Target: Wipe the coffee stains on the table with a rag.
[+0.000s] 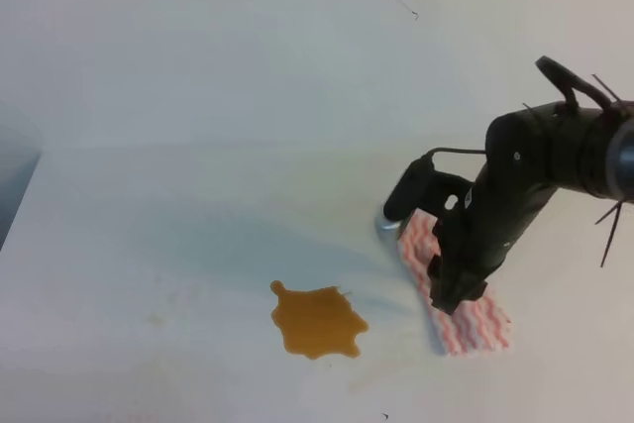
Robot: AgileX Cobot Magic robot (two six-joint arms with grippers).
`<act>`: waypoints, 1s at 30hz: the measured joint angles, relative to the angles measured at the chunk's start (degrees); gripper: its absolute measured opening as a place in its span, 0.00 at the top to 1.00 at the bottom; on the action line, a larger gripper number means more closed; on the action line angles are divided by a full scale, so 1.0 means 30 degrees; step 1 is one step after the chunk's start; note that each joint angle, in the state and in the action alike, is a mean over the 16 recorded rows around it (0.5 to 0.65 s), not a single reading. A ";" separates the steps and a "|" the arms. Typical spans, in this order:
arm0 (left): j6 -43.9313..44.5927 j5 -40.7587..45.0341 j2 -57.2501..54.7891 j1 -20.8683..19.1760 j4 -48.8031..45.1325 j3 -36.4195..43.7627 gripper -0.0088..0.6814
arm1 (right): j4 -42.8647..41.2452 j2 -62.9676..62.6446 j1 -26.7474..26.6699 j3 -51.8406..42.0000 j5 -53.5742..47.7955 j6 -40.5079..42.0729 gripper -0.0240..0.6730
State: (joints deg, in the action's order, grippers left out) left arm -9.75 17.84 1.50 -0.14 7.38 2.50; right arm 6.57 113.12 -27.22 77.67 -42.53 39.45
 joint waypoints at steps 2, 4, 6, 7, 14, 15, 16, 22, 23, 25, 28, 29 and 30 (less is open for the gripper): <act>0.0000 0.0000 0.0000 0.0000 0.0000 0.0000 0.99 | 0.0149 0.0630 0.0000 0.0340 -0.0214 -0.0311 0.51; 0.0000 0.0000 0.0000 0.0000 0.0000 0.0000 0.99 | 0.0211 0.1152 0.0000 0.0623 -0.0412 -0.0613 0.53; 0.0000 0.0000 0.0000 0.0000 0.0000 0.0000 0.99 | 0.0231 0.1559 0.0000 0.0866 -0.0605 -0.0912 0.55; 0.0000 0.0000 0.0000 0.0000 0.0000 0.0000 0.99 | 0.0239 0.1722 0.0000 0.0968 -0.0705 -0.1043 0.57; 0.0000 0.0000 0.0000 0.0000 0.0000 0.0000 0.99 | 0.0431 0.2467 -0.0001 0.1947 -0.1830 -0.1698 0.75; 0.0000 0.0000 0.0000 0.0000 0.0000 0.0000 0.99 | 0.0521 0.2519 -0.0001 0.2204 -0.2061 -0.1768 0.78; 0.0000 0.0000 0.0000 0.0000 0.0000 0.0000 0.99 | 0.0637 0.2556 -0.0001 0.2500 -0.2305 -0.1824 0.81; 0.0000 0.0000 0.0000 0.0000 0.0000 0.0000 0.99 | 0.2530 0.2664 -0.0004 0.4971 -0.3936 -0.1853 0.93; 0.0000 0.0000 0.0000 0.0000 0.0000 0.0000 0.99 | 0.3114 0.2676 -0.0008 0.5450 -0.4188 -0.1806 0.94; 0.0000 0.0000 0.0000 0.0000 0.0000 0.0000 0.99 | 0.4504 0.2692 -0.0033 0.6369 -0.4621 -0.1661 0.95; 0.0000 0.0000 0.0000 0.0000 0.0000 0.0000 0.99 | 0.7015 0.2693 -0.0159 0.7593 -0.5147 -0.1318 0.95; 0.0000 0.0000 0.0000 0.0000 0.0000 0.0000 0.99 | 0.7903 0.2715 -0.0226 0.7941 -0.5300 -0.1177 0.95; 0.0000 0.0000 0.0000 0.0000 0.0000 0.0000 0.99 | 0.8778 0.2751 -0.0310 0.8248 -0.5442 -0.1032 0.95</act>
State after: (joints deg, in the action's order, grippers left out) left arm -9.75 17.84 1.50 -0.14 7.38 2.50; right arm 32.90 121.37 -28.15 102.41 -58.85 36.36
